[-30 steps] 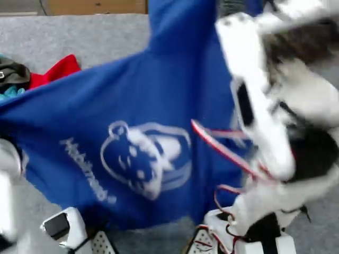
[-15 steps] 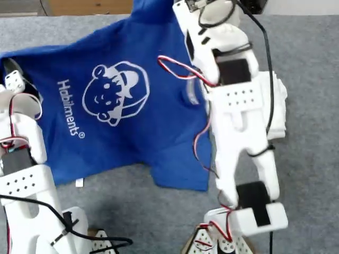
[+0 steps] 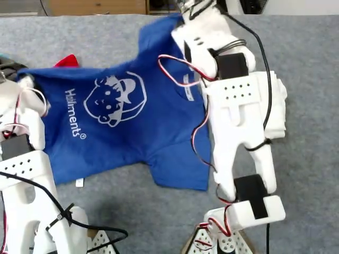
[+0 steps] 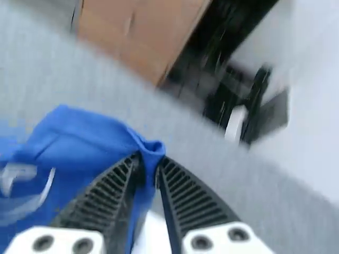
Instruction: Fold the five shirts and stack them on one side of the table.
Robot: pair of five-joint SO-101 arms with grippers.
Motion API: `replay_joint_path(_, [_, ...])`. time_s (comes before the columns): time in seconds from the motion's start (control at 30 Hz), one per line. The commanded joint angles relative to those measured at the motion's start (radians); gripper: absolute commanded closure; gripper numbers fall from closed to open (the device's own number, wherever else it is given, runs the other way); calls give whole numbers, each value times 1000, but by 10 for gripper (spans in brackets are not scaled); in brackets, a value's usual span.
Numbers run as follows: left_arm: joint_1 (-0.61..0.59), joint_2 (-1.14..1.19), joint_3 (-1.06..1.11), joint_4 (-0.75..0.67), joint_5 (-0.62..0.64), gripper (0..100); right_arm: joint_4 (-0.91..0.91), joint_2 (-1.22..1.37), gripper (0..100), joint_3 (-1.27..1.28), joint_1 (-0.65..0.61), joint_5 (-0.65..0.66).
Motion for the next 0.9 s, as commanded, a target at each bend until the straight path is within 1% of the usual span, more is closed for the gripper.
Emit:
replay_joint_path(0.0, [2, -4, 5, 118, -3, 982, 204, -67, 998, -50, -28, 91])
replay_joint_path(0.13, [5, -4, 9, 295, -3, 982, 325, -91, 998, 47, -33, 118])
replay_joint_path(0.2, [12, -4, 9, 396, -48, 982, 344, -133, 998, 157, -38, 120])
replay_joint_path(0.27, [14, -4, 9, 496, -118, 982, 333, -205, 998, 295, -39, 120])
replay_joint_path(0.37, [14, -4, 12, 628, -204, 982, 226, -354, 998, 555, -28, 124])
replay_joint_path(0.43, [12, -4, 43, 671, -241, 982, 143, -469, 998, 736, -18, 150])
replay_joint_path(0.53, [0, -4, 89, 687, -285, 982, 61, -639, 998, 946, 12, 152])
replay_joint_path(0.63, [-49, -5, 118, 694, -318, 982, 55, -776, 998, 1070, 61, 160])
replay_joint_path(0.73, [-78, -5, 87, 789, -351, 982, 60, -878, 998, 1162, 120, 180])
replay_joint_path(0.8, [-75, -5, 77, 832, -379, 982, 60, -931, 998, 1228, 131, 212])
replay_joint_path(0.87, [-84, -5, 80, 825, -396, 982, 60, -974, 998, 1290, 131, 226])
